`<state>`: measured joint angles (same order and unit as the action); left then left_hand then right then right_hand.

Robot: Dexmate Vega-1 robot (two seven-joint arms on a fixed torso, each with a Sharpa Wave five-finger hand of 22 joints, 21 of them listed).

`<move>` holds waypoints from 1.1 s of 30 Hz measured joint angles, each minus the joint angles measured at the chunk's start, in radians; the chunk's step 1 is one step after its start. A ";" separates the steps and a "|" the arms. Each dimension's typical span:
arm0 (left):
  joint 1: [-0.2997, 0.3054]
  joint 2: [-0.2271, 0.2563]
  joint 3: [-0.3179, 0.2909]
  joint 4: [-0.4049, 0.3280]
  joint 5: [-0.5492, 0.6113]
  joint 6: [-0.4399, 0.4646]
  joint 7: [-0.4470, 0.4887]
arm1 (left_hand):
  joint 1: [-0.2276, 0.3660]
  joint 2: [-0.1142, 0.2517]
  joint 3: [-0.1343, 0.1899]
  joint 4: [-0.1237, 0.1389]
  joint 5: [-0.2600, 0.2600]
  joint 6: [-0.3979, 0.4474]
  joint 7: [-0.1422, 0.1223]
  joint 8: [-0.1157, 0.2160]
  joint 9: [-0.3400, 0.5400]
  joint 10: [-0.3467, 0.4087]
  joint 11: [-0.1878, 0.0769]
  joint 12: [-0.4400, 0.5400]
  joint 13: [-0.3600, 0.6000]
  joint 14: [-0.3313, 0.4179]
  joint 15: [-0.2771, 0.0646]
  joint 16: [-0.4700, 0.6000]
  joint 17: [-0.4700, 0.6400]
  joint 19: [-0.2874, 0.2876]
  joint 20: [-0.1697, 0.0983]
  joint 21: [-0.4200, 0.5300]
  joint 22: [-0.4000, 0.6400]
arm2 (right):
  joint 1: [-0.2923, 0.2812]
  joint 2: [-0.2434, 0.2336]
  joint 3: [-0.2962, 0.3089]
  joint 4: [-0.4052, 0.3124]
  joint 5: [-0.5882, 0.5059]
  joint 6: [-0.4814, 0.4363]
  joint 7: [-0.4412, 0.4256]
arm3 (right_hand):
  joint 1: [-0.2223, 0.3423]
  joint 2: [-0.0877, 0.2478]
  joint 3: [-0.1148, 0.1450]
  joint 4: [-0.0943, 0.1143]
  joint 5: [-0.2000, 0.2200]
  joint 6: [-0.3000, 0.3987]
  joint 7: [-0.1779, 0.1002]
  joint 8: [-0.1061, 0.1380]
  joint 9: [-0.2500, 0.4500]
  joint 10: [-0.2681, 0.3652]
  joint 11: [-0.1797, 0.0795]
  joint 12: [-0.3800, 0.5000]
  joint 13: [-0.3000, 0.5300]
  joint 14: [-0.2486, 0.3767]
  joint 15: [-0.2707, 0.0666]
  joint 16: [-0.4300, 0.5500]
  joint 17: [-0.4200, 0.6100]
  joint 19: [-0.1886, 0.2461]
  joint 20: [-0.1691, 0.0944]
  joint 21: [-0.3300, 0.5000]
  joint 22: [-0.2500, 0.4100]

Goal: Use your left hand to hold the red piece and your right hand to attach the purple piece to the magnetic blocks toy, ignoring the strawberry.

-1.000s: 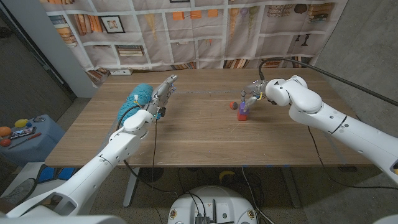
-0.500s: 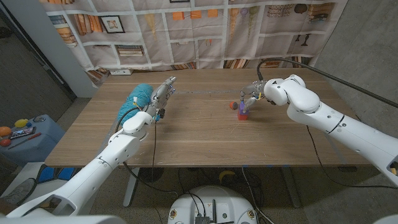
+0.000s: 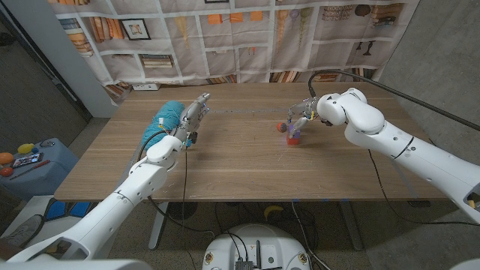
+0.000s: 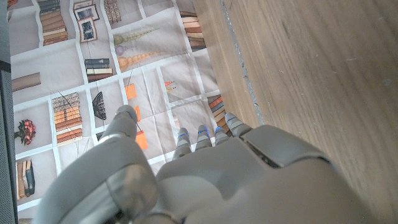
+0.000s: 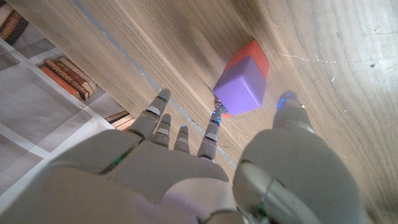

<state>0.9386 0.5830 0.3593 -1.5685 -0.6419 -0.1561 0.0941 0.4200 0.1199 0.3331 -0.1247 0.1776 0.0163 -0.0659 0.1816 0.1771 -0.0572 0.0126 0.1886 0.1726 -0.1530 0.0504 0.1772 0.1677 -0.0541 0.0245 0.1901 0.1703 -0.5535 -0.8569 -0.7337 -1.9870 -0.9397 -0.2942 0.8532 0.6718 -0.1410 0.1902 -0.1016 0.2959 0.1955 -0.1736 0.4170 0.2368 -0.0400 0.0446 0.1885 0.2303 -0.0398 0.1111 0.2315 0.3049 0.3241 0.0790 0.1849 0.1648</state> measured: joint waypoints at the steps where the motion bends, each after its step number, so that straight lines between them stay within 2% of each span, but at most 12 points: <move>1: 0.000 0.000 0.000 0.001 0.000 -0.001 -0.001 | 0.000 0.000 0.000 0.000 0.000 0.000 0.000 0.000 0.000 0.000 0.000 0.000 0.000 0.000 0.000 0.000 0.000 0.004 -0.004 0.002 0.000 | 0.000 -0.001 0.001 0.000 0.003 0.001 -0.002 | -0.007 -0.007 -0.006 0.005 0.007 -0.018 0.005 -0.008 0.000 -0.004 0.004 0.000 0.000 -0.003 0.003 0.000 0.002 -0.006 0.006 0.000 0.000; 5: 0.000 -0.003 0.000 0.009 -0.001 -0.008 -0.006 | -0.005 0.005 0.000 0.000 0.000 0.006 0.006 0.000 0.000 0.000 0.000 0.000 0.000 0.005 -0.002 0.000 0.000 0.009 -0.009 0.007 0.000 | -0.007 -0.007 0.015 0.002 0.040 0.009 -0.018 | -0.029 -0.013 -0.025 0.015 0.026 -0.090 0.021 -0.036 0.000 -0.025 0.011 0.000 0.005 -0.014 0.014 -0.008 0.004 -0.023 0.016 0.000 0.000; 6: 0.000 -0.004 0.000 0.013 -0.001 -0.011 -0.008 | -0.005 0.005 0.000 0.000 0.000 0.005 0.005 0.000 0.000 0.000 0.000 0.000 0.000 0.007 -0.004 0.000 0.000 0.011 -0.011 0.007 0.000 | -0.009 -0.010 0.021 0.003 0.053 0.010 -0.023 | -0.039 -0.003 -0.030 0.017 0.030 -0.105 0.023 -0.042 0.000 -0.025 0.011 0.000 0.005 -0.018 0.018 -0.008 0.004 -0.030 0.016 -0.004 0.000; 7: 0.000 -0.004 0.000 0.014 -0.001 -0.011 -0.008 | -0.005 0.005 0.000 0.000 0.000 0.005 0.005 0.000 0.000 0.000 0.000 0.000 0.000 0.007 -0.004 0.000 0.000 0.012 -0.012 0.007 0.000 | -0.009 -0.010 0.021 0.003 0.057 0.010 -0.025 | -0.054 -0.012 -0.036 0.020 0.035 -0.122 0.025 -0.048 0.000 -0.031 0.013 0.000 0.005 -0.023 0.023 -0.008 0.004 -0.036 0.021 -0.004 0.000; 9: -0.002 -0.006 0.000 0.020 -0.001 -0.020 -0.012 | -0.005 0.005 0.000 0.000 0.000 0.005 0.005 0.000 0.000 0.003 -0.003 0.000 0.000 0.011 -0.008 0.000 0.000 0.016 -0.016 0.007 0.000 | -0.016 -0.016 0.034 0.004 0.079 0.011 -0.035 | -0.063 -0.002 -0.046 0.027 0.041 -0.151 0.032 -0.060 0.000 -0.041 0.019 0.000 0.005 -0.040 0.025 -0.012 0.007 -0.048 0.034 -0.004 0.000; 10: -0.002 -0.007 0.000 0.022 -0.001 -0.022 -0.013 | -0.005 0.005 0.000 0.000 0.000 0.006 0.005 0.000 0.000 0.004 -0.004 0.000 0.000 0.013 -0.010 0.000 0.000 0.019 -0.019 0.007 0.000 | -0.018 -0.018 0.039 0.005 0.086 0.011 -0.038 | -0.075 -0.014 -0.052 0.027 0.045 -0.163 0.034 -0.063 0.000 -0.051 0.021 0.000 0.005 -0.045 0.031 -0.015 0.009 -0.057 0.037 -0.008 0.000; 16: -0.010 -0.011 0.000 0.038 0.005 -0.037 -0.021 | -0.009 0.009 0.000 0.000 0.000 0.015 0.004 0.000 -0.004 0.009 -0.009 0.000 0.000 0.014 -0.011 0.000 0.000 0.025 -0.025 0.007 0.000 | -0.036 -0.032 0.072 0.011 0.181 0.014 -0.085 | -0.104 -0.003 -0.064 0.038 0.052 -0.194 0.044 -0.077 0.002 -0.070 0.027 0.000 0.005 -0.064 0.043 -0.021 0.009 -0.087 0.051 -0.012 0.000; 21: -0.021 -0.009 0.003 0.052 0.013 -0.044 -0.034 | -0.019 0.008 0.004 -0.004 0.000 0.018 0.007 0.000 -0.004 0.009 -0.009 0.000 0.000 0.019 -0.016 0.001 0.000 0.025 -0.025 0.007 0.000 | -0.070 -0.046 0.122 0.027 0.307 0.021 -0.161 | -0.113 -0.005 -0.073 0.047 0.052 -0.200 0.043 -0.077 0.000 -0.071 0.025 0.002 0.005 -0.069 0.037 -0.021 0.009 -0.102 0.037 -0.012 0.000; 22: -0.022 -0.009 0.004 0.053 0.013 -0.044 -0.035 | -0.019 0.008 0.004 -0.004 0.000 0.018 0.007 0.000 -0.003 0.009 -0.009 0.000 0.000 0.019 -0.016 0.001 0.000 0.025 -0.025 0.007 0.000 | -0.071 -0.047 0.124 0.028 0.316 0.022 -0.168 | -0.123 0.006 -0.075 0.049 0.052 -0.200 0.043 -0.077 0.000 -0.070 0.024 0.005 0.005 -0.069 0.037 -0.021 0.009 -0.102 0.037 -0.012 0.000; 25: -0.028 -0.007 0.006 0.058 0.017 -0.045 -0.042 | -0.019 0.008 0.004 -0.004 0.000 0.018 0.007 0.000 -0.002 0.009 -0.009 0.000 0.000 0.019 -0.016 0.001 0.000 0.024 -0.025 0.007 0.000 | -0.089 -0.053 0.147 0.040 0.384 0.028 -0.213 | -0.133 0.015 -0.081 0.055 0.058 -0.196 0.047 -0.077 -0.004 -0.053 0.006 0.012 0.005 -0.074 0.031 -0.021 0.013 -0.105 0.033 -0.012 0.000; 29: -0.036 -0.004 0.008 0.067 0.024 -0.050 -0.049 | -0.024 0.013 0.004 -0.004 0.000 0.018 0.007 0.000 -0.002 0.009 -0.009 0.000 0.000 0.022 -0.019 0.001 0.000 0.027 -0.027 0.007 0.000 | -0.111 -0.060 0.174 0.057 0.470 0.034 -0.278 | -0.151 0.012 -0.087 0.060 0.060 -0.188 0.054 -0.077 -0.007 -0.034 -0.008 0.023 0.005 -0.060 0.017 -0.016 0.013 -0.095 0.013 -0.003 0.000; 33: -0.042 -0.005 0.009 0.081 0.030 -0.063 -0.053 | -0.027 0.016 0.004 -0.004 0.000 0.024 0.012 0.000 -0.002 0.013 -0.013 0.001 0.000 0.028 -0.025 0.001 0.000 0.030 -0.030 0.007 0.000 | -0.126 -0.066 0.193 0.076 0.553 0.038 -0.346 | -0.156 0.007 -0.094 0.068 0.060 -0.169 0.041 -0.077 -0.014 -0.008 -0.016 0.031 0.004 -0.040 -0.003 -0.008 0.011 -0.082 0.000 0.004 0.000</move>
<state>0.8970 0.5779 0.3680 -1.4879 -0.6116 -0.2188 0.0413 0.3929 0.1363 0.3372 -0.1288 0.1776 0.0399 -0.0538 0.1816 0.1749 -0.0447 0.0000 0.1896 0.1727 -0.1245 0.0249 0.1779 0.1678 -0.0242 -0.0054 0.1975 0.1703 -0.6798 -0.9228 -0.5407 -1.9110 -0.3869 -0.2559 0.5068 0.5154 -0.1338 0.0962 -0.0337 0.3555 0.0267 -0.1323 0.3398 0.2231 -0.0483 0.0288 0.2191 0.2348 -0.0797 0.1080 0.2234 0.3156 0.2418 0.0792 0.1890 0.1648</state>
